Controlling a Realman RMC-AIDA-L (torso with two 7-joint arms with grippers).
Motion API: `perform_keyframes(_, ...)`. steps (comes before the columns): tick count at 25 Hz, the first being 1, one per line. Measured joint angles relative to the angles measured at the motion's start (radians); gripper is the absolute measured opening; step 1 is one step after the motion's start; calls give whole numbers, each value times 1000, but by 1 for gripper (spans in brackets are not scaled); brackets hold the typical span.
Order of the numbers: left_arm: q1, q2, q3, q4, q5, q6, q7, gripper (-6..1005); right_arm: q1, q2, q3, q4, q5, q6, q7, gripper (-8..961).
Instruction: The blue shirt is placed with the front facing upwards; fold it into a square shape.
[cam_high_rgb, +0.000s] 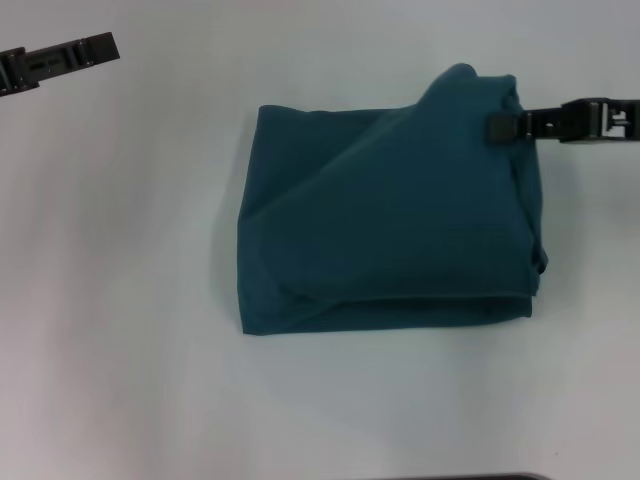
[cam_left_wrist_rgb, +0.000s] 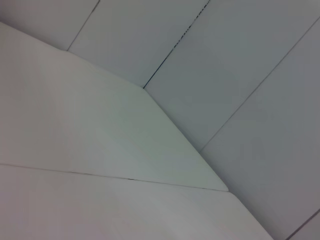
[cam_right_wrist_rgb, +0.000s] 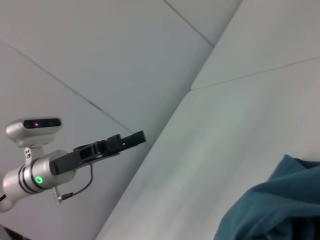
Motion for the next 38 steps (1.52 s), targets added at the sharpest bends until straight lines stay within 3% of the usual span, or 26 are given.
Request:
perform_keyframes(15,-1,4,5,10,1,-2,-2,768,-30,-6,40,-1,-81,-41,16,62)
perform_keyframes(21,2,3,8,10,2,0,-7,769,-32,3,43,-18,-143,-120,27,63)
perform_keyframes(26,2,1,9,10,4,2,-8,768,-31,-2,43,-70,-183,-157,34,64)
perform_keyframes(38,-6,-3,13,10,16,1,8,769,-115,-15,208,-70,-197,-204,59,337)
